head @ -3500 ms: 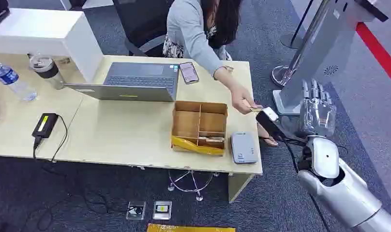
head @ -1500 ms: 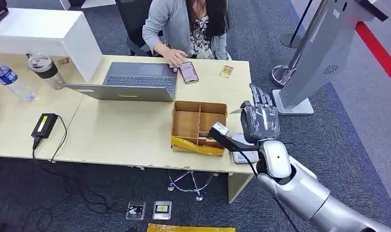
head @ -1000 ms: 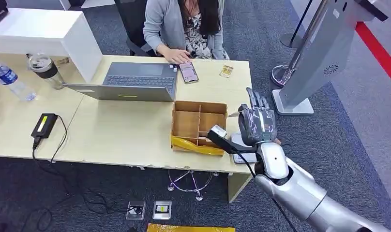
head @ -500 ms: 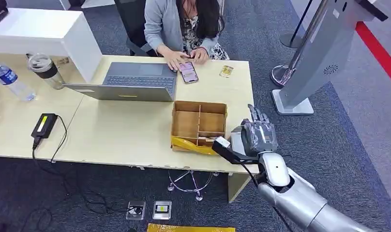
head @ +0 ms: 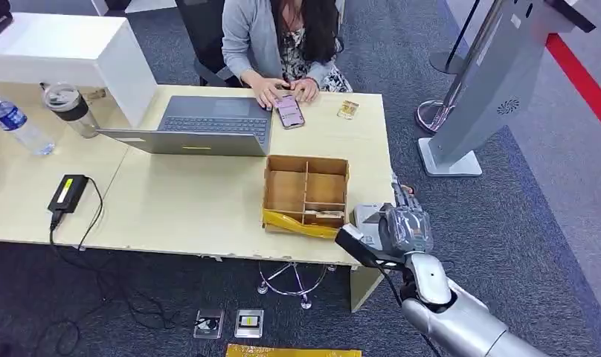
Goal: Pass the card to the sensor for recognition and then transmit it.
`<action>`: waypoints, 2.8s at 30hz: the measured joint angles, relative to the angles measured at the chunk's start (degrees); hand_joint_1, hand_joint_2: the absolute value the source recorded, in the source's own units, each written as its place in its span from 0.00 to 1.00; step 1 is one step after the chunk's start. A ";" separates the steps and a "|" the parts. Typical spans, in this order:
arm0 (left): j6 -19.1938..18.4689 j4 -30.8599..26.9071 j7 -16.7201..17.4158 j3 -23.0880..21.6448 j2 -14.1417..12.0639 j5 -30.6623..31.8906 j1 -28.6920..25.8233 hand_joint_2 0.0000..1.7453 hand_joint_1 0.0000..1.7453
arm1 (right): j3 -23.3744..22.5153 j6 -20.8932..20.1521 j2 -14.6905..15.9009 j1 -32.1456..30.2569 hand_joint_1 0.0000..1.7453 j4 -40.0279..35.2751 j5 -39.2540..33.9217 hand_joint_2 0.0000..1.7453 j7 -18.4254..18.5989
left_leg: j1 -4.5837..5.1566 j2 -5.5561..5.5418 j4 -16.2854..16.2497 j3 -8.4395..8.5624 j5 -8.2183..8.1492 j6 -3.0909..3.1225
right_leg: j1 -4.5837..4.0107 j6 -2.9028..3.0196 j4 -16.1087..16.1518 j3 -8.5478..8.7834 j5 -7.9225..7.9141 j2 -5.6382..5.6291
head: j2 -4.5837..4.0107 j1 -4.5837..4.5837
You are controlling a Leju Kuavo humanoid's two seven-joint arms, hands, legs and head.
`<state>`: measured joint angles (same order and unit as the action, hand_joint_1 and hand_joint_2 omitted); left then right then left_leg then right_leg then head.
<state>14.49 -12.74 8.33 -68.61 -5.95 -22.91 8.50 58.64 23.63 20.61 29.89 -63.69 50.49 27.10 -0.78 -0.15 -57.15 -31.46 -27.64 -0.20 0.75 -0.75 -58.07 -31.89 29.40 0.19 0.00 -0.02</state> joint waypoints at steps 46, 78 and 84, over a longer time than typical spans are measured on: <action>2.05 0.00 -1.68 1.07 -0.02 -1.73 -1.75 0.00 0.00 | -0.55 2.84 4.44 -4.24 1.00 -0.44 -8.39 1.00 0.41 | 0.01 0.09 0.00 0.13 -0.01 -0.01 | 0.01 -0.01 0.02 0.13 -0.03 -0.06 | 0.00 -0.02; -0.11 -0.02 -1.68 1.03 0.00 -1.00 -1.13 0.00 0.00 | -2.91 -9.64 3.69 13.78 1.00 -15.10 4.70 1.00 3.17 | 0.00 0.07 0.00 0.05 0.00 0.00 | 0.00 -0.01 -0.01 0.08 -0.04 -0.02 | 0.00 0.00; -0.74 -0.02 -1.68 0.96 0.07 -0.07 -0.47 0.00 0.00 | -2.62 -12.72 0.68 14.99 1.00 -15.04 6.82 1.00 1.42 | 0.00 0.06 0.00 0.04 0.00 0.00 | 0.00 -0.01 -0.02 0.08 -0.04 -0.03 | 0.00 -0.02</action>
<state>13.75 -12.76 6.64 -67.65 -5.88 -22.97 8.03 56.02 10.91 21.29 44.89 -78.73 57.31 28.52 -0.78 -0.08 -57.15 -31.42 -27.63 -0.20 0.74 -0.76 -58.09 -31.82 29.36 0.16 0.00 -0.04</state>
